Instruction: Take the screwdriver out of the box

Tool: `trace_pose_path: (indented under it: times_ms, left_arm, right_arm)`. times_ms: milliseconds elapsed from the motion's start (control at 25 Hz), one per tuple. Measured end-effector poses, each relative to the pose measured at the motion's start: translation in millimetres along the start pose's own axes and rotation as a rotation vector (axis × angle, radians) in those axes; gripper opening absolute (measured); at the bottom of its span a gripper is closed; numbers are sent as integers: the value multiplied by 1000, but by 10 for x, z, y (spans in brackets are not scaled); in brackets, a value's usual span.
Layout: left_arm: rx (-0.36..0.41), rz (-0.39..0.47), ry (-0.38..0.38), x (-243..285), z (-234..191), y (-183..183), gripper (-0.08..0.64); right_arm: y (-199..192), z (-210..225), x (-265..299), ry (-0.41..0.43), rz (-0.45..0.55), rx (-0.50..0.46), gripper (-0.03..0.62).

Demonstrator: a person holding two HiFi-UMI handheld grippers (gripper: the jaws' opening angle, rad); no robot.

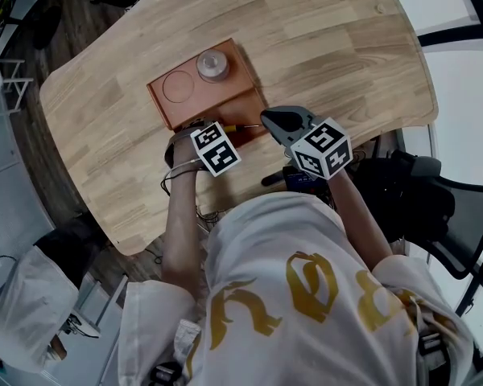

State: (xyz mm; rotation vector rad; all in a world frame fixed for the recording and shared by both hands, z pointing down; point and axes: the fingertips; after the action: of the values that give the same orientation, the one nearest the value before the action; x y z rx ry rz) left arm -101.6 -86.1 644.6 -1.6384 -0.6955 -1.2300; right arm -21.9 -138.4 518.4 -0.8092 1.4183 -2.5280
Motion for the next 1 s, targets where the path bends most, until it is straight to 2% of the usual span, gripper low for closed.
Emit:
trace_pose_path:
  times_ms: [160, 360, 680, 1000]
  left_arm:
    - [-62, 17, 29, -9, -27, -4, 96]
    - [-90, 22, 36, -11, -46, -5, 81]
    - [-132, 39, 42, -17, -56, -5, 80]
    - [-182, 56, 42, -13, -70, -2, 80]
  right_arm:
    - [4, -19, 9, 0, 2, -5, 12]
    - [84, -28, -3, 3, 50, 8, 12]
    - [62, 59, -31, -37, 29, -17, 12]
    - [104, 321, -157, -113, 42, -7, 12]
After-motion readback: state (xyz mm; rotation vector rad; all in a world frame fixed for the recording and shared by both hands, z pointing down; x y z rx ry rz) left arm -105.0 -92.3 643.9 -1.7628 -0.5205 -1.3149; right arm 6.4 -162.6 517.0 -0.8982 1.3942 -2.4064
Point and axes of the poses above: the fingertips, and each gripper's own axes: x forward along the fingers, z to its right, y out of its top, and after that the axes turned 10 degrees about z, right-handed
